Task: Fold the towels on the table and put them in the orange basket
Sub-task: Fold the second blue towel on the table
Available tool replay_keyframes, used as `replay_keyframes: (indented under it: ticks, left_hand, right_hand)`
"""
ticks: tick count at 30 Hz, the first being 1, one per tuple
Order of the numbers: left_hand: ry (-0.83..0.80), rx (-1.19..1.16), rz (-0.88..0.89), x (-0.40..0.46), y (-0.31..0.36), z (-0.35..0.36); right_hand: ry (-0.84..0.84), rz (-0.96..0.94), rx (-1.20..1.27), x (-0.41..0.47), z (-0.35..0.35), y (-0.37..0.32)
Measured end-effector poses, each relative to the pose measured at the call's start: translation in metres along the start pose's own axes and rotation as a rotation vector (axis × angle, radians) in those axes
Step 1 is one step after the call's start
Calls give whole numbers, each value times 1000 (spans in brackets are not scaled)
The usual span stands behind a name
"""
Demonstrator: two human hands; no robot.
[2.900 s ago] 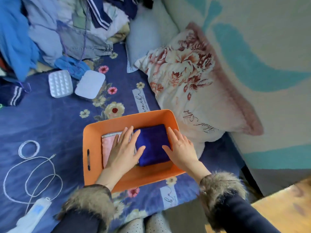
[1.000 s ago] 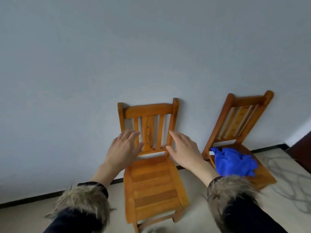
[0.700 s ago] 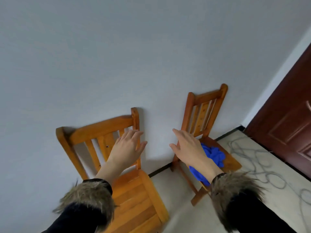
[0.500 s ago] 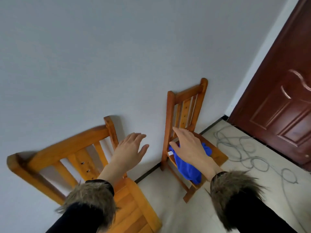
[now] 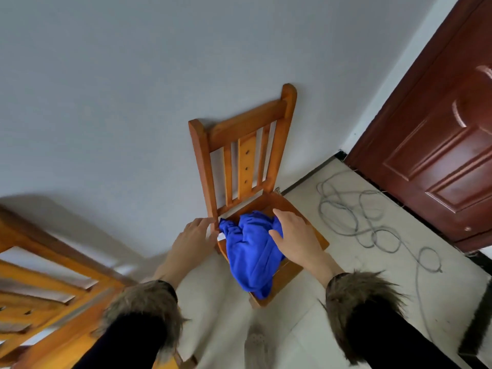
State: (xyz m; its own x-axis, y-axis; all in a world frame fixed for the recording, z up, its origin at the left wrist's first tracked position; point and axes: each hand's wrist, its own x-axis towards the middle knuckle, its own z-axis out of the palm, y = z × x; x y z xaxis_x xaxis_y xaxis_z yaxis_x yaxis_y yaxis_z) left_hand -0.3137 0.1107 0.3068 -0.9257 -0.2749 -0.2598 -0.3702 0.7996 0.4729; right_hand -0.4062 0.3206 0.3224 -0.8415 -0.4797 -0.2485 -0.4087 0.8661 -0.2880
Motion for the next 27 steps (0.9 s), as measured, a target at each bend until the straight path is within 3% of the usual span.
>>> replay_keyframes:
  ticks: [7, 14, 21, 27]
  left_hand:
    - [-255, -35, -67, 57, 7, 131]
    - [-410, 17, -86, 71, -20, 255]
    - [-402, 134, 56, 86, -58, 332]
    - [-263, 309, 163, 83, -77, 376]
  right_hand:
    - [-176, 34, -10, 63, 77, 94]
    - [-383, 10, -40, 69, 211, 150]
    - [-251, -131, -134, 84, 304, 162]
    - [-117, -246, -286, 92, 339, 166]
